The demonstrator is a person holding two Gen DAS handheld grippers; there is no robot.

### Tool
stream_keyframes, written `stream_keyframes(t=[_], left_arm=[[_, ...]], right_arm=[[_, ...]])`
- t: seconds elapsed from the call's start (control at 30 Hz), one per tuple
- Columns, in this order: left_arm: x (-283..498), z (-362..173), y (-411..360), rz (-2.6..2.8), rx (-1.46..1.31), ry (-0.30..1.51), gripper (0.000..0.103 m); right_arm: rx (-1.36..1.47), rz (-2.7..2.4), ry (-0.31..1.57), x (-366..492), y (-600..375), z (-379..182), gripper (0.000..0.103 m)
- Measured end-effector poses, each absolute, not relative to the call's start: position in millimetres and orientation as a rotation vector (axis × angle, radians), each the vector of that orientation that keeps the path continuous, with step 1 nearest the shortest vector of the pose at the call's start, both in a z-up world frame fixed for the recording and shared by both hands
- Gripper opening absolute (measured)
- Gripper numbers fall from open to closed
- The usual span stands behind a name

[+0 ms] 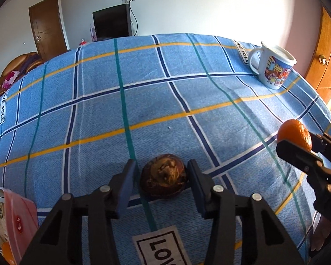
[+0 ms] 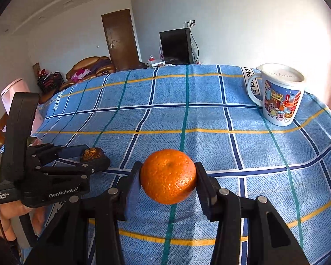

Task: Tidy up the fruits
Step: 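Grasp the mandarin orange with the right tool while the left tool grasps a small brown fruit, then carry the mandarin and brown fruit over the pink tin box and release both inside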

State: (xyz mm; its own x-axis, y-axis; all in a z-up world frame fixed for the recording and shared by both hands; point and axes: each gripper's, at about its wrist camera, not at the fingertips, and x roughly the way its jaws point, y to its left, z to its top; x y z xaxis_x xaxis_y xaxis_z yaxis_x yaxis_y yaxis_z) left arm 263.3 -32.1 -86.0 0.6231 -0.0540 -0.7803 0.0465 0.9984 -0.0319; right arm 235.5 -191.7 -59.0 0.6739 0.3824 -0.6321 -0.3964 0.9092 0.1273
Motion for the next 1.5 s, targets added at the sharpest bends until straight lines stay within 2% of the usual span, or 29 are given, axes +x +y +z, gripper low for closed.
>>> stream_keyframes(t=[0.9, 1.5], left_arm=[[147, -49, -19, -0.037, -0.006, 0.613, 0.043], [113, -37, -9, 0.011, 0.003, 0.472, 0.043]], right_arm=[[0.004, 0.480, 0.495, 166, -169, -38, 0.048], [0.004, 0.472, 0.335, 135, -170, -27, 0.048]])
